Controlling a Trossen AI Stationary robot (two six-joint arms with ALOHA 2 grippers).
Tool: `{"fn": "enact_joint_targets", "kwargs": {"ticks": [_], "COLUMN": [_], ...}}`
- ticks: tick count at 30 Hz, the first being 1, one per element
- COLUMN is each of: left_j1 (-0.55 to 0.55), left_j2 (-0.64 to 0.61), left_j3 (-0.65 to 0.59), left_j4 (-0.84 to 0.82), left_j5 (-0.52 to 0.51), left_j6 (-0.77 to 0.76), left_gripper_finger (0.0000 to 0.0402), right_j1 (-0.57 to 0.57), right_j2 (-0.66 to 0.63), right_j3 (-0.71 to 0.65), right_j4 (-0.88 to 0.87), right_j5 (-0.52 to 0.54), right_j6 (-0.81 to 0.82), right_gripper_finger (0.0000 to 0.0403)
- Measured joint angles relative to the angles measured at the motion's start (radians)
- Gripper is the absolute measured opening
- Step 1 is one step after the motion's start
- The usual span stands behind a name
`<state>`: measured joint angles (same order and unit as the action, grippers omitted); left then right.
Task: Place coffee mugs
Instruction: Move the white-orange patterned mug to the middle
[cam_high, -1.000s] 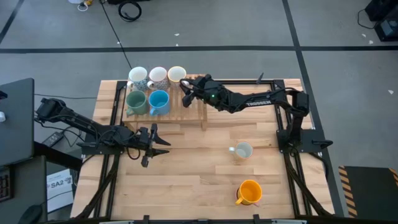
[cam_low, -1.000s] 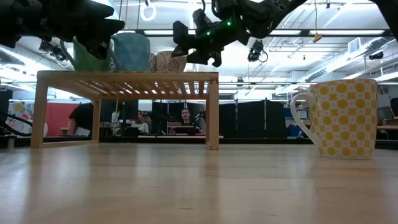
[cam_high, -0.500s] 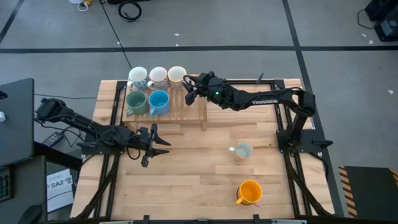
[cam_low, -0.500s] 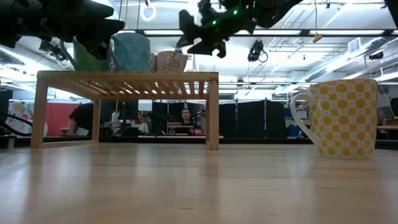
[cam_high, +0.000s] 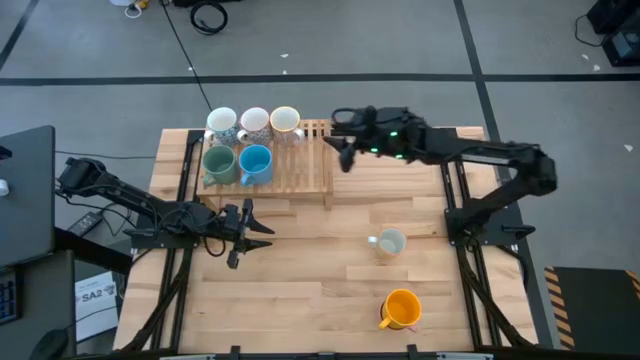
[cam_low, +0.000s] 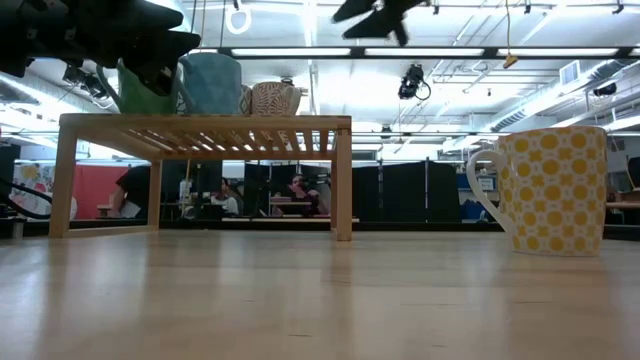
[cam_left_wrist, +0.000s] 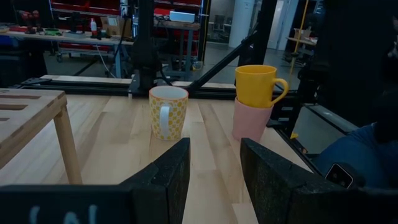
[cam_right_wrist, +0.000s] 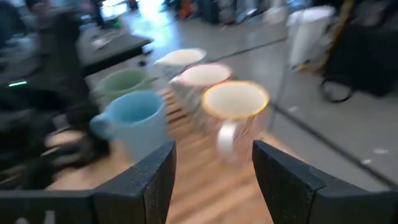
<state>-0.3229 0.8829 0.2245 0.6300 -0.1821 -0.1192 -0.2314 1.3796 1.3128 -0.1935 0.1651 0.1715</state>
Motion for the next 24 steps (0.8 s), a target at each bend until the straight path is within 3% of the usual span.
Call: {"fn": "enact_joint_targets", "kwargs": {"ticks": [12,21,24], "left_j1": [0.0,0.0,0.0], "left_j2": [0.0,0.0,0.0], "left_j3": [0.0,0.0,0.0], "left_j4": [0.0,0.0,0.0], "left_j5": [0.0,0.0,0.0], "left_j6": [0.0,0.0,0.0], "left_gripper_finger": [0.0148,0.0148,0.0148], "right_j1": [0.003,0.058,0.087], "right_j2": [-0.26,-0.266,-0.24], "right_j3": [0.0,0.0,0.0], "right_j4": [-0.493,-0.978,-1.097], "right_j5": [-0.337,-0.34,-0.297], "right_j6": [0.225,0.459,0.513], "right_gripper_finger": [0.0217,0.0216,0.0216]}}
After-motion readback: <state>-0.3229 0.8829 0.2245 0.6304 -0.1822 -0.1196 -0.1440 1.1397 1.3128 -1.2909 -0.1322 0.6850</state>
